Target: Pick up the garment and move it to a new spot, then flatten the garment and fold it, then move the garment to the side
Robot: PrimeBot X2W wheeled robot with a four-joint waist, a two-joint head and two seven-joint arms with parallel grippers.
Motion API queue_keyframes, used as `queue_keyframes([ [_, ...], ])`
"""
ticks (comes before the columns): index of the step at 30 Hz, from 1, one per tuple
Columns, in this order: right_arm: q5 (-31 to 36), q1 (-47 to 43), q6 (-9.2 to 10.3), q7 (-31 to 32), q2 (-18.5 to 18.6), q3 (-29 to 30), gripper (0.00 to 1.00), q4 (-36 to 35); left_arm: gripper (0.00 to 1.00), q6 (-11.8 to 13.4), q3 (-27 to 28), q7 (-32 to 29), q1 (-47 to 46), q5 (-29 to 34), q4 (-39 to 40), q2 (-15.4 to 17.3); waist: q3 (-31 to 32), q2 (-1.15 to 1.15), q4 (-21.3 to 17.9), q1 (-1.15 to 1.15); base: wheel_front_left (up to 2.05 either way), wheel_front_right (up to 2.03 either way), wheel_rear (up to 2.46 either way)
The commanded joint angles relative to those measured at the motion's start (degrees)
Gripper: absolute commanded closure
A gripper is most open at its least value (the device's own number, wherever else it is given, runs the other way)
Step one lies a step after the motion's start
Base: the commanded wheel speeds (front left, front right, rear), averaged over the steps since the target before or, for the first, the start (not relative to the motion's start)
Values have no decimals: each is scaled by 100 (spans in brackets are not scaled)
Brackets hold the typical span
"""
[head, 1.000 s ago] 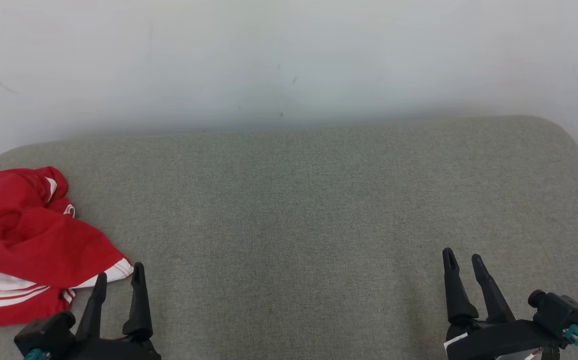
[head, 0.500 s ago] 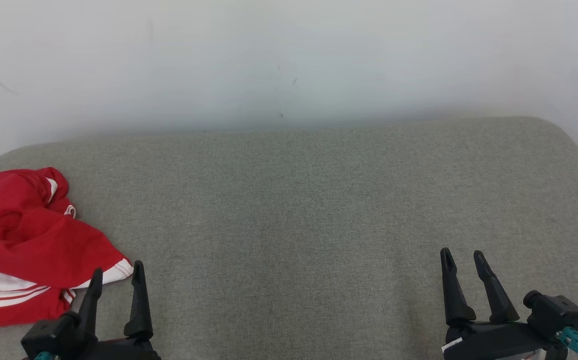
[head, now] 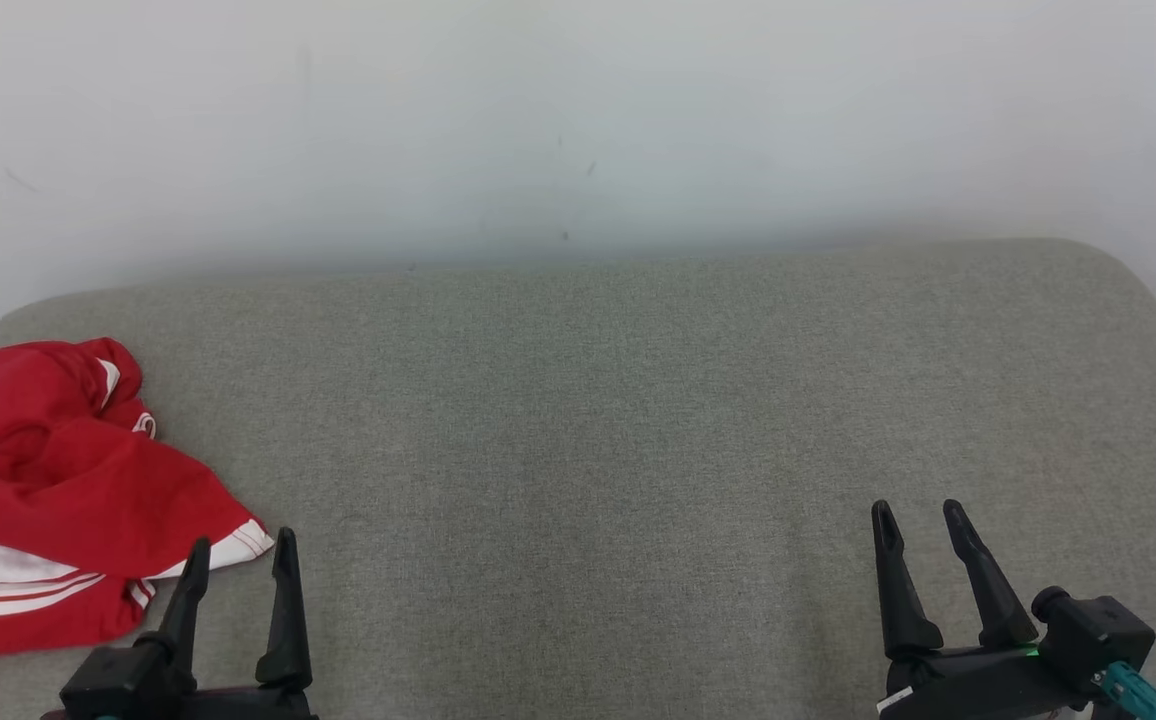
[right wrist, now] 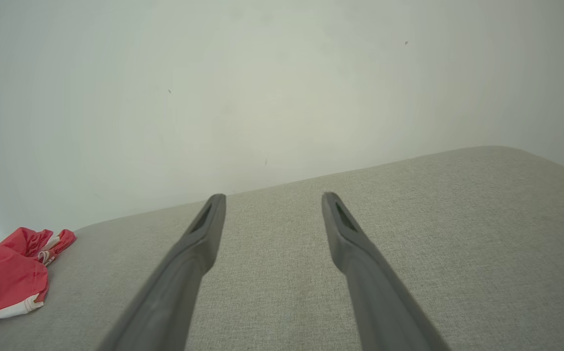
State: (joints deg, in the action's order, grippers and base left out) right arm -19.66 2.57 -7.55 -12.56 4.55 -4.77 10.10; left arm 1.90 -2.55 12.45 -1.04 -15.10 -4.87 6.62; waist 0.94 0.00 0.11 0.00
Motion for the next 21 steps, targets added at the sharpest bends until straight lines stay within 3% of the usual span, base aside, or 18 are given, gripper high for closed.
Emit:
queue_keyframes([
  [1,175,-27,10,-58,41,-26,0,-38,0,-91,21,70,36,114,51,16,8,0,-2,0,0,0,0],
  [13,579,-97,11,-184,54,-41,0,-43,0,-456,-29,194,128,321,-26,27,31,0,-23,0,0,0,0],
  [21,675,-108,12,-258,68,-65,0,-4,0,-486,-99,201,84,480,-136,60,40,0,-19,0,0,0,0],
])
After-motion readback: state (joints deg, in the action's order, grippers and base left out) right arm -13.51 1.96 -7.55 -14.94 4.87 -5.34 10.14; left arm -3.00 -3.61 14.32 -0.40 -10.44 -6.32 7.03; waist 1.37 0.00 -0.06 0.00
